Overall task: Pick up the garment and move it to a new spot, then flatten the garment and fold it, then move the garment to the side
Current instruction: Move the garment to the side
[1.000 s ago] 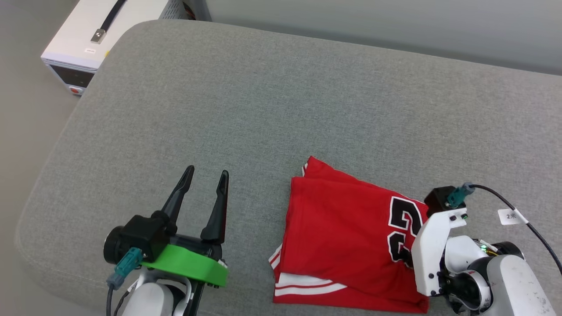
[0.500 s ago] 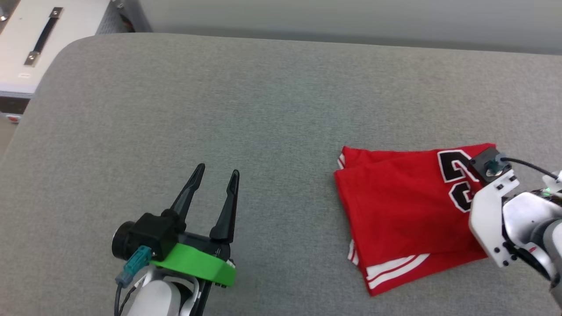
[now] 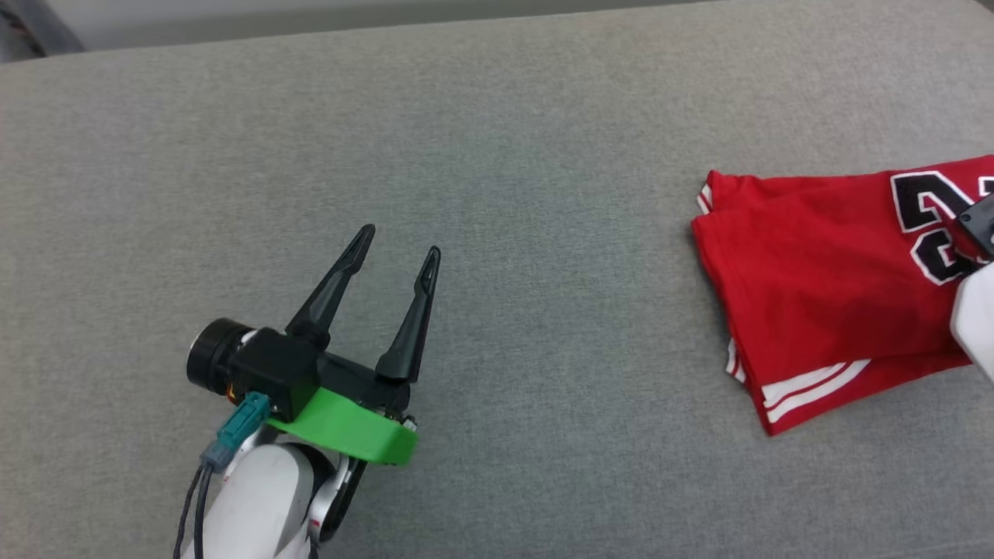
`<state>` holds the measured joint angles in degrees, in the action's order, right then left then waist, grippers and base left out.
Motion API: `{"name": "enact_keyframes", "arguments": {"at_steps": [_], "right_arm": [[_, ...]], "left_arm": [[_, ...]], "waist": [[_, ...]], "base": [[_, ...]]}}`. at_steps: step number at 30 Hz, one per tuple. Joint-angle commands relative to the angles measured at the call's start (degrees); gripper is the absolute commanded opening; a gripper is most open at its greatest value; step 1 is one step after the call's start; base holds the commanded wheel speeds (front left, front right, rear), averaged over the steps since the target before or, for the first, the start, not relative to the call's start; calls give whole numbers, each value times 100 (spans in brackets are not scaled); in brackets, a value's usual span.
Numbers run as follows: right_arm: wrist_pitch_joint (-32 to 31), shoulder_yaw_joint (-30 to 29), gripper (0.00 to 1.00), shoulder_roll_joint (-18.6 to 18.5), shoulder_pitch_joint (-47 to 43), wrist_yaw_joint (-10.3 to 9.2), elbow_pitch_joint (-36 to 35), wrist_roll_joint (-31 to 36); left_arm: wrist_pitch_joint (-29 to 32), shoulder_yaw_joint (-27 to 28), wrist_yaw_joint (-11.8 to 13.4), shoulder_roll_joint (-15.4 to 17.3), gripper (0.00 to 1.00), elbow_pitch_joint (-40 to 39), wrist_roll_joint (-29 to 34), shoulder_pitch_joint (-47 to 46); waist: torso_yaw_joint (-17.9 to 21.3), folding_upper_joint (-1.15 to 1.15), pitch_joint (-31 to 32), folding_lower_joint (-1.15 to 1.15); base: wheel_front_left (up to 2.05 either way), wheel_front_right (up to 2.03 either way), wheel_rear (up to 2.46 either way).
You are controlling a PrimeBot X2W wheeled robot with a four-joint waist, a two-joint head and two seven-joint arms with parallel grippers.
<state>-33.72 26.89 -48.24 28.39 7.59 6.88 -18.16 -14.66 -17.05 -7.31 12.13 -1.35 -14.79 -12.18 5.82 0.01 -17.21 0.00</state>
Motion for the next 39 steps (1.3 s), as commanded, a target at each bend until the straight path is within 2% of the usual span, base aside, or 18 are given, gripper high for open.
{"name": "enact_keyframes", "arguments": {"at_steps": [1,6,14,21,32,33,34,35,39], "right_arm": [[189,-11,0,-76,156,-10,132,4],[883,-199,0,-148,429,-10,834,84],[1779,-636,0,-119,894,-10,1897,354],[2228,-1120,0,31,1256,-10,2786,633],[2705,-1434,0,272,1649,-10,3558,1068],[2729,-1483,7,265,1674,-10,3638,1116],[2756,-1526,73,251,1695,-10,3697,1175],[2779,-1579,100,243,1716,-10,3767,1254],[2969,-1768,100,304,1761,-10,3888,1445]], "left_arm": [[-34,-41,-18,80,100,-61,80,-139],[-34,-132,-18,239,100,-236,146,-304],[-34,-290,-18,454,100,-574,273,-503],[-34,-347,-18,562,100,-840,340,-625],[-34,-394,-18,544,100,-907,309,-653],[-34,-393,-18,526,100,-898,302,-648],[-34,-392,-18,511,100,-891,298,-643],[-34,-387,-18,489,100,-882,292,-630],[-34,-373,-18,420,100,-823,271,-577]], "waist": [[512,-1,-485,0],[745,-1,-763,0],[891,-1,-1239,0],[891,-1,-1522,0],[706,-1,-1515,0],[678,-1,-1493,0],[658,-1,-1470,0],[637,-1,-1438,0],[575,-1,-1280,0]], "base": [[0,0,0],[0,0,0],[0,0,0],[0,0,0],[0,0,0],[0,0,0],[0,0,0],[0,0,0],[0,0,0]]}}
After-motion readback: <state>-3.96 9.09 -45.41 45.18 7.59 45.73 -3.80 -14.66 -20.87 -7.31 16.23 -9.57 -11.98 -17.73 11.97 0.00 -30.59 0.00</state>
